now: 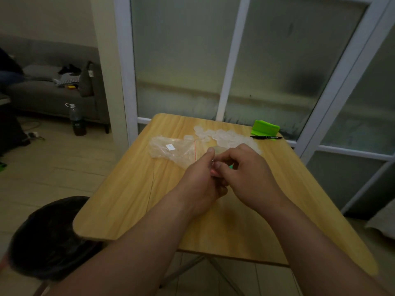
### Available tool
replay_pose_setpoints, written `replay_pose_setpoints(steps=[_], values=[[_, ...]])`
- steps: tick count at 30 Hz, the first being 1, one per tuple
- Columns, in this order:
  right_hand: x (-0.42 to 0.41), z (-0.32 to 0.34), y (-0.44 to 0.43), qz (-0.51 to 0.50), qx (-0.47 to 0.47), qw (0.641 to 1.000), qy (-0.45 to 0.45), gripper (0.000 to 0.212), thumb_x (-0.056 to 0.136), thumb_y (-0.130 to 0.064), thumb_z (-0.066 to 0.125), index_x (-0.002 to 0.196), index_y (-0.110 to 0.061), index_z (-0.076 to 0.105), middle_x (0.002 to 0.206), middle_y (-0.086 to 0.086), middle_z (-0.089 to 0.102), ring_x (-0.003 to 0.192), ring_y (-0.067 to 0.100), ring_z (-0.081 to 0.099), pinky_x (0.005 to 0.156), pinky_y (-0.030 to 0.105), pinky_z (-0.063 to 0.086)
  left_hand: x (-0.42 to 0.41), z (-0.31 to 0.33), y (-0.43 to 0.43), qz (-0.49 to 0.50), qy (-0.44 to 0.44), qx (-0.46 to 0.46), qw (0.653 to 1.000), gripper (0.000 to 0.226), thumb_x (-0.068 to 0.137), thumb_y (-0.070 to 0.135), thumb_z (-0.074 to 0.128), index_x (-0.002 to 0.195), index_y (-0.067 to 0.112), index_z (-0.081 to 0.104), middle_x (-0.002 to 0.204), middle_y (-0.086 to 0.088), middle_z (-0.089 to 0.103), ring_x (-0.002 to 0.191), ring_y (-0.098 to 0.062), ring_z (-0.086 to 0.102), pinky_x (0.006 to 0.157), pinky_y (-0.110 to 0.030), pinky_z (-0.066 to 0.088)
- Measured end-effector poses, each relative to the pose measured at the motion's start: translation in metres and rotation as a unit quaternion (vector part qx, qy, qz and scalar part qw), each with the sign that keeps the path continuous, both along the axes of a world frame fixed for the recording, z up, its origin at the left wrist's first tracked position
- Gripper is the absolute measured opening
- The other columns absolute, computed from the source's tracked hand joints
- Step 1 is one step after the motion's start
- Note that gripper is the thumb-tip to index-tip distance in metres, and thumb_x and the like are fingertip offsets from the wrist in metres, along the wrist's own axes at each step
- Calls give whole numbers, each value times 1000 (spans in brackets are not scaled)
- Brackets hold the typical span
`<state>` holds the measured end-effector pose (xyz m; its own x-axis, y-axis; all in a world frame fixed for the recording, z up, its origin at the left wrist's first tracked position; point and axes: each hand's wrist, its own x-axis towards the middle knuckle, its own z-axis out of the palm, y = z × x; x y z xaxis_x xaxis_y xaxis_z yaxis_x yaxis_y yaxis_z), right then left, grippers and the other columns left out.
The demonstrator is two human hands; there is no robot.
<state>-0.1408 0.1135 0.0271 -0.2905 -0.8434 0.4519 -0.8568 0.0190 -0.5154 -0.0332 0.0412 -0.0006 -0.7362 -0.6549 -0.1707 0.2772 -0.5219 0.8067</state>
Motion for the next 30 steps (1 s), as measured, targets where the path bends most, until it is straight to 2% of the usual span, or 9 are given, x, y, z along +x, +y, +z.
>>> replay_pose_setpoints(steps=[3, 6, 8, 11, 14, 18, 22, 27, 30], values=[[1, 0, -1, 10, -6, 1000, -13, 9, 97, -30, 72, 100, -37, 78, 93, -10, 58, 88, -3, 55, 67, 11, 38, 0, -1, -1, 0, -4, -9, 1000, 64, 109, 55, 33, 130, 9, 71, 106, -13, 59, 89, -23, 46, 73, -33, 37], [-4, -1, -2, -2, -63, 995, -73, 9, 98, -26, 69, 96, -31, 76, 93, -9, 65, 87, 1, 60, 72, 12, 42, 0, 1, -1, 5, -5, -7, 1000, 59, 110, 54, 33, 130, 8, 65, 79, -5, 43, 65, -13, 45, 61, -29, 33], [-10, -1, -2, -26, -95, 989, -114, 8, 100, -24, 67, 99, -30, 72, 92, -11, 68, 86, 2, 63, 74, 23, 49, 1, 4, 0, 1, -2, -7, 1000, 51, 110, 53, 32, 124, 12, 60, 74, -2, 44, 58, -12, 46, 57, -28, 31], [-15, -3, -4, -45, -88, 981, -167, 14, 104, -27, 64, 117, -29, 70, 99, -11, 68, 88, 0, 63, 74, 26, 48, 3, 8, 3, -13, -4, -13, 1000, 55, 109, 57, 29, 120, 12, 59, 69, -1, 57, 58, -12, 47, 56, -28, 31], [-14, -6, -4, -14, -35, 987, -156, 27, 107, -34, 57, 131, -32, 70, 118, -12, 66, 102, -3, 61, 85, 22, 48, 4, 8, 2, -33, 3, -14, 999, 62, 107, 64, 26, 122, 14, 59, 73, -2, 51, 60, -13, 44, 58, -29, 31], [-7, -3, 1, 27, -50, 989, -134, 17, 104, -29, 62, 109, -34, 78, 110, -15, 67, 104, -1, 62, 89, 25, 49, 6, 10, -3, -23, 15, 8, 1000, 70, 105, 68, 22, 122, 11, 57, 74, -4, 45, 58, -14, 52, 60, -31, 32], [-1, -5, 4, 57, -5, 990, -128, 7, 94, -40, 77, 100, -38, 74, 114, -19, 70, 107, -5, 62, 87, 21, 50, 12, 12, -7, -58, 50, 30, 997, 85, 107, 65, 21, 138, -4, 59, 105, -14, 71, 95, -20, 70, 89, -34, 51], [-1, -7, 6, 53, -1, 994, -91, 16, 94, -39, 78, 102, -33, 65, 103, -18, 72, 95, -8, 64, 68, 7, 44, 11, 13, -1, -57, 62, 42, 996, 61, 110, 43, 32, 137, -2, 60, 121, -20, 67, 113, -27, 65, 103, -40, 50], [-7, -9, 8, 45, -17, 994, -102, 24, 95, -29, 79, 113, -27, 62, 104, -17, 70, 96, -13, 63, 71, 6, 46, 11, 12, 1, -54, 45, -13, 997, 31, 104, 18, 42, 111, 1, 67, 108, -17, 66, 99, -22, 67, 85, -35, 60]])
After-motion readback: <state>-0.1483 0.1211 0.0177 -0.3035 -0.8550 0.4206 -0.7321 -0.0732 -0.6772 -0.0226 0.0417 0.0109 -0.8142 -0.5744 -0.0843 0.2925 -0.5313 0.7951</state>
